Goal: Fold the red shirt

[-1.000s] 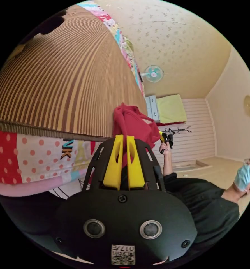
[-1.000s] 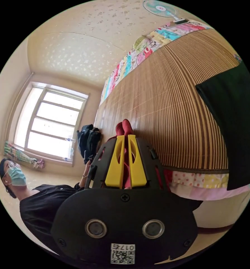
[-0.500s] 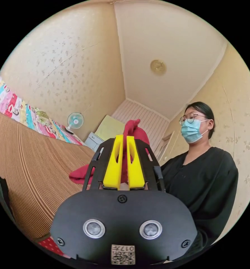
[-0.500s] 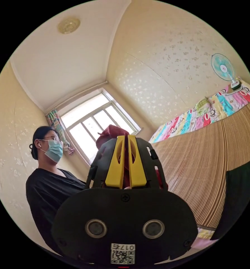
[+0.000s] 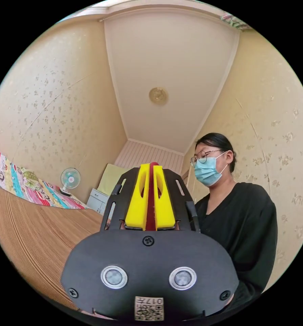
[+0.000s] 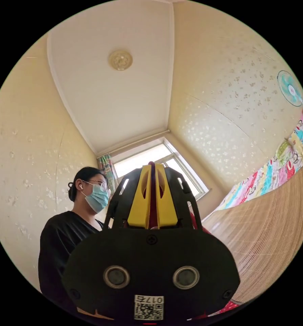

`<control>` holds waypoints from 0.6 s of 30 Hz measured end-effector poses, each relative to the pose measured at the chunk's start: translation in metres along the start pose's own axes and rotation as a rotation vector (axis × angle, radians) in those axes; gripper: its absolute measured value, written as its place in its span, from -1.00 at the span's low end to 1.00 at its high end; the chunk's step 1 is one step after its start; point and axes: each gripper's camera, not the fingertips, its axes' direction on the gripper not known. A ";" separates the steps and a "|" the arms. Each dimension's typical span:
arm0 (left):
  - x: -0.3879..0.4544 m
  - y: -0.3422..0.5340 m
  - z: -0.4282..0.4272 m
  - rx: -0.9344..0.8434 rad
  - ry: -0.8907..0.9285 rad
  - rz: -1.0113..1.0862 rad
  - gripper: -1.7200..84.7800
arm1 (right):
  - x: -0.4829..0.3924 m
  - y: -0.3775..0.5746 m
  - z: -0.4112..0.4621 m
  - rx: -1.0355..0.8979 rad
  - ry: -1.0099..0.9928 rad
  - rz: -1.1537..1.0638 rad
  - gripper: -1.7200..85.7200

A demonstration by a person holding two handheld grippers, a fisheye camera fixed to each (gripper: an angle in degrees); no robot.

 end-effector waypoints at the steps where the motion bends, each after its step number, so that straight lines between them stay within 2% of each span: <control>1: 0.005 -0.007 0.001 0.024 0.038 0.019 -0.98 | -0.012 -0.005 0.002 0.023 -0.037 -0.045 -0.91; 4: 0.023 -0.036 0.022 -0.011 0.067 0.105 -0.98 | -0.039 -0.022 0.017 0.034 -0.053 -0.121 -0.91; 6: 0.028 -0.056 0.037 -0.073 -0.018 0.139 -0.97 | -0.046 -0.034 0.027 0.025 0.060 -0.141 -0.91; 8: -0.003 -0.088 0.066 -0.206 -0.274 0.081 -0.97 | -0.036 -0.053 0.052 -0.026 0.425 -0.179 -0.90; 9: -0.020 -0.096 0.076 -0.243 -0.346 0.057 -0.97 | -0.027 -0.059 0.062 -0.045 0.541 -0.180 -0.90; 11: -0.126 -0.120 0.114 -0.353 -0.620 -0.085 -0.95 | 0.049 -0.086 0.114 -0.157 0.932 -0.221 -0.90; 12: -0.159 -0.123 0.121 -0.370 -0.671 -0.145 -0.94 | 0.075 -0.093 0.130 -0.202 1.007 -0.251 -0.90; 14: -0.293 -0.114 0.131 -0.395 -0.817 -0.415 -0.93 | 0.193 -0.103 0.167 -0.233 1.271 -0.270 -0.89; 15: -0.318 -0.107 0.129 -0.396 -0.841 -0.468 -0.92 | 0.223 -0.101 0.172 -0.262 1.316 -0.252 -0.89; 16: -0.353 -0.089 0.126 -0.396 -0.887 -0.547 -0.86 | 0.287 -0.095 0.180 -0.385 1.353 -0.126 -0.87; 17: -0.372 -0.068 0.129 -0.426 -0.908 -0.576 -0.82 | 0.338 -0.078 0.190 -0.539 1.307 -0.005 -0.86; 18: -0.377 -0.057 0.133 -0.456 -0.909 -0.566 -0.81 | 0.355 -0.063 0.196 -0.611 1.264 0.006 -0.85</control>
